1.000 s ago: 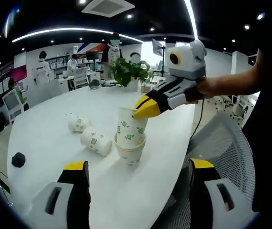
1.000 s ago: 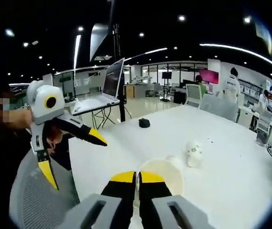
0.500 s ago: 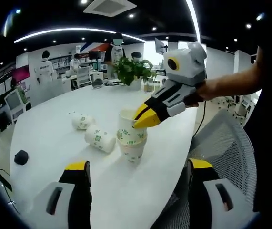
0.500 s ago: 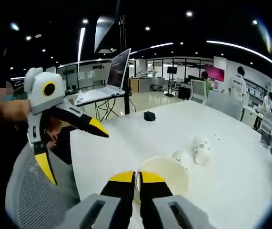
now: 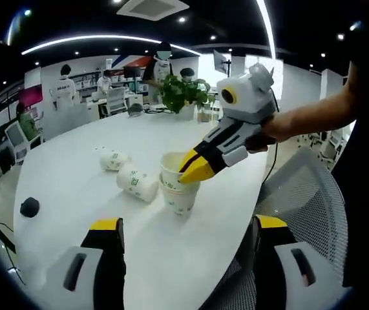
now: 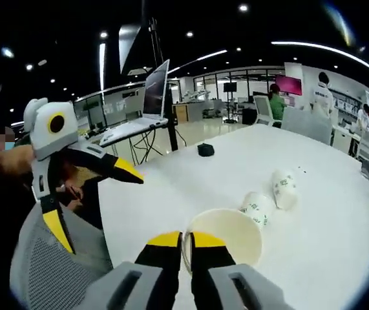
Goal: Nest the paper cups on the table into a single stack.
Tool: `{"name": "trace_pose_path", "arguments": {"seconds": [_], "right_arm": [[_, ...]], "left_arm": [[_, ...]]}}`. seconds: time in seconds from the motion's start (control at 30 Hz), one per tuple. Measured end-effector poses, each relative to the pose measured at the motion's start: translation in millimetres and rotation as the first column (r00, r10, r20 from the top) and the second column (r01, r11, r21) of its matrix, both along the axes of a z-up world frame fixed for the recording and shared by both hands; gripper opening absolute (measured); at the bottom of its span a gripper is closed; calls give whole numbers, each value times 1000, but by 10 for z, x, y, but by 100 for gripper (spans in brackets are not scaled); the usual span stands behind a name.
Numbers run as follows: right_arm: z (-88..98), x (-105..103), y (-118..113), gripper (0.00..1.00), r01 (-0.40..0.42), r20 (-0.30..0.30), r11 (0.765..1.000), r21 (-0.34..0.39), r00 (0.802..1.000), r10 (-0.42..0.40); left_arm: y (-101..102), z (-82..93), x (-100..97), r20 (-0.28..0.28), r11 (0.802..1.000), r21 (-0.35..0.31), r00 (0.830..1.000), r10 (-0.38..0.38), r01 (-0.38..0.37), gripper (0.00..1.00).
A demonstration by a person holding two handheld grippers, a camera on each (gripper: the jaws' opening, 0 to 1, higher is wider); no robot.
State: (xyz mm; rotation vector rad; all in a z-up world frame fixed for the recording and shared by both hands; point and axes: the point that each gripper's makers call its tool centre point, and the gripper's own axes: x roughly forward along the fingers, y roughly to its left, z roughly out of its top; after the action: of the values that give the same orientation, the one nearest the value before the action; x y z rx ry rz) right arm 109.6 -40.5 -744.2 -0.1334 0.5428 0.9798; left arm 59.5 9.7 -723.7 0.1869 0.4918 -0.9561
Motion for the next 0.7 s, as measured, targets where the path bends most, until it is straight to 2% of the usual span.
{"name": "trace_pose_path", "arguments": {"seconds": [0.47,0.7], "right_arm": [[-176,-37,46,2,18,-57,1000,18,998,-17],[-196,-28,43,2,36,-79,998,42,996,-33]], "left_arm": [[30,-49,-11,-18,1000,11,1000,7,-7,80],[59,-64,8,-23,1000,14,1000,21,-21,80]]}}
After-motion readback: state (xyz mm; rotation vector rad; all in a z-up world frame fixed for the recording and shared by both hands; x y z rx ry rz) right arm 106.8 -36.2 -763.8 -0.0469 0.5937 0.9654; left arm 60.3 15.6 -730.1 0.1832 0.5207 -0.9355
